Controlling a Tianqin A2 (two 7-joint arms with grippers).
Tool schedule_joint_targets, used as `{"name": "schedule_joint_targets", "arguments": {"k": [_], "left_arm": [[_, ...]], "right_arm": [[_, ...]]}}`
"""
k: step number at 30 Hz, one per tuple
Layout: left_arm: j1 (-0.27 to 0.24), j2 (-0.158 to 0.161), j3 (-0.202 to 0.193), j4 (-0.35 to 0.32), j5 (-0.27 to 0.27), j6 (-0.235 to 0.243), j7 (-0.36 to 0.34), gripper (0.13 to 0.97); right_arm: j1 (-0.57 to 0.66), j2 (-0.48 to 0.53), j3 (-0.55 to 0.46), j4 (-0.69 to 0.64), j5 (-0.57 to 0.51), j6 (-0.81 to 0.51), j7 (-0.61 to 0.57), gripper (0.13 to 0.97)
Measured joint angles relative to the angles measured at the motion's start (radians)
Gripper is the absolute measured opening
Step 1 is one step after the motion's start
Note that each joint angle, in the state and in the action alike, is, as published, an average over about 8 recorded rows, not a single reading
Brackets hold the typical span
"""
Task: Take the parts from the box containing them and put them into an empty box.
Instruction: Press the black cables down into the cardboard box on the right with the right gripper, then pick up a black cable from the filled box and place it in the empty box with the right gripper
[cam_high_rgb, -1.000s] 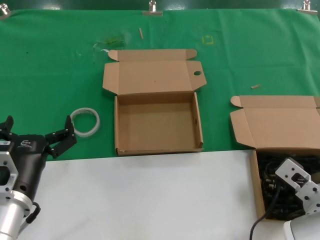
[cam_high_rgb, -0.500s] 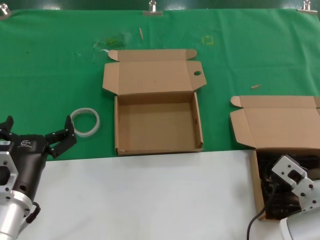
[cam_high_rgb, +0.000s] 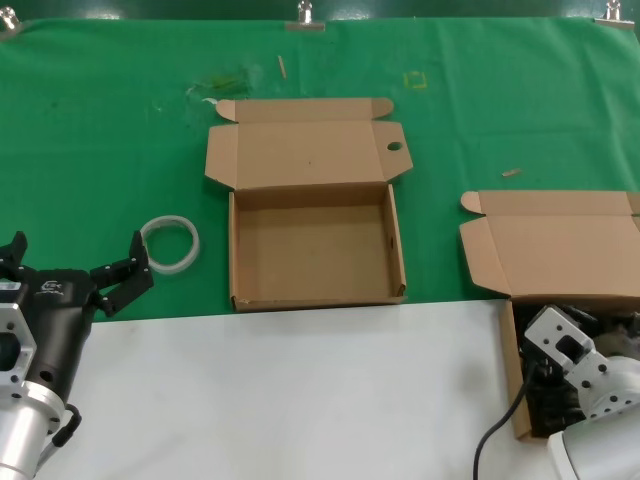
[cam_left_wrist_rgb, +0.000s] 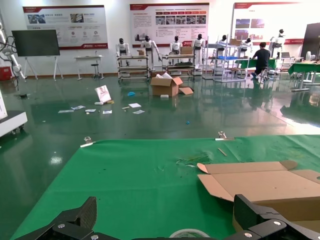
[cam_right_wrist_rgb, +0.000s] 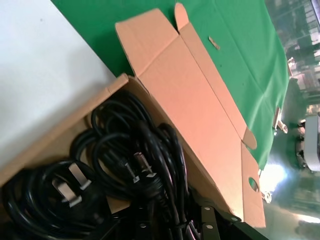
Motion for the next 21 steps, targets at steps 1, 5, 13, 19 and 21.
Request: {"name": "schedule_joint_targets", "arguments": {"k": [1, 5, 13, 19, 21], "left_arm": [[0.000, 0.000, 0.000, 0.000, 0.000, 0.000, 0.000, 0.966], [0.000, 0.000, 0.000, 0.000, 0.000, 0.000, 0.000, 0.966], [0.000, 0.000, 0.000, 0.000, 0.000, 0.000, 0.000, 0.966], [0.000, 0.000, 0.000, 0.000, 0.000, 0.000, 0.000, 0.966], [0.000, 0.000, 0.000, 0.000, 0.000, 0.000, 0.000, 0.966]], "right_arm": [[0.000, 0.000, -0.002, 0.002, 0.005, -0.001, 0.002, 0.364], [-0.002, 0.000, -0.009, 0.016, 0.021, 0.004, 0.009, 0.307], [-0.018, 0.000, -0.018, 0.086, 0.033, 0.039, 0.020, 0.231], [-0.030, 0.000, -0.026, 0.204, 0.004, 0.107, 0.009, 0.229], [-0.027, 0.000, -0.034, 0.247, -0.010, 0.133, 0.001, 0.228]]}}
